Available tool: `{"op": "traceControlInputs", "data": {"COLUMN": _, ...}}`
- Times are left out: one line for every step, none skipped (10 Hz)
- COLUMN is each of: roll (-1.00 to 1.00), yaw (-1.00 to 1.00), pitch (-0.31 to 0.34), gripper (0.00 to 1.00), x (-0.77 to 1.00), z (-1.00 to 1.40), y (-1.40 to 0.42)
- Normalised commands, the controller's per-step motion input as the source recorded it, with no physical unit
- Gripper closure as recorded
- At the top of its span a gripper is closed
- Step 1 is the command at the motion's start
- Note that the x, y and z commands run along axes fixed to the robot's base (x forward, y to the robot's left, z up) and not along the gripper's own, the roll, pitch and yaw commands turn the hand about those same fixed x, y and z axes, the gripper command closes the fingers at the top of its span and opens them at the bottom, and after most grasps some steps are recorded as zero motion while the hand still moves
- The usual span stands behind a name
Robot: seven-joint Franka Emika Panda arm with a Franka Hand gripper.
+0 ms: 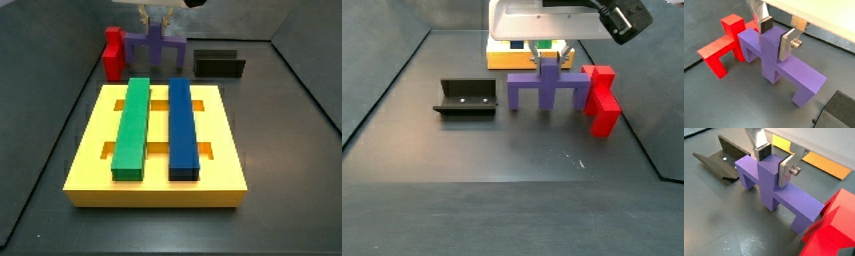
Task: Pick up the purple object. Move up. Move to above the board. Insert the purple object.
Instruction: Pick up the purple object, then move up, then move to above the board.
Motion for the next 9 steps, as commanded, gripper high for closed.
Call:
{"op": "traceControlInputs", "data": {"roll": 0.0, "yaw": 0.0, "pitch": 0.0, "gripper": 1.0, "x": 0.0, "z": 0.0, "y": 0.0}}
{"op": "traceControlInputs", "data": {"roll": 0.0, "yaw": 0.0, "pitch": 0.0, "gripper": 1.0, "x": 0.0, "z": 0.0, "y": 0.0}}
{"op": "traceControlInputs", "data": {"roll": 0.0, "yaw": 0.0, "pitch": 0.0, "gripper": 1.0, "x": 0.0, "z": 0.83, "y": 0.0}}
{"op": "traceControlInputs", "data": {"roll": -0.03, "yaw": 0.05, "pitch": 0.001, "gripper": 1.0, "x": 0.03, "z": 0.82, "y": 0.01}}
{"op": "traceControlInputs", "data": {"roll": -0.04, "yaw": 0.05, "pitch": 0.035, "gripper": 1.0, "x": 0.0, "z": 0.68, "y": 0.0}}
{"op": "traceControlInputs", "data": {"roll": -0.06, "yaw": 0.03, "pitch": 0.025, "gripper": 1.0, "x": 0.03, "z": 0.27, "y": 0.0}}
{"op": "traceControlInputs", "data": {"roll": 0.0, "yaw": 0.0, "pitch": 0.0, "gripper": 1.0, "x": 0.0, "z": 1.4, "y": 0.0}}
{"op": "traceControlInputs", "data": {"roll": 0.0, "yaw": -0.01, "pitch": 0.02, "gripper": 1.0, "x": -0.02, "z": 1.4, "y": 0.0}}
{"op": "traceControlInputs", "data": {"roll": -0.03, "yaw": -0.01, "pitch": -0.004, "gripper": 1.0, "x": -0.05, "z": 1.4, "y": -0.01}}
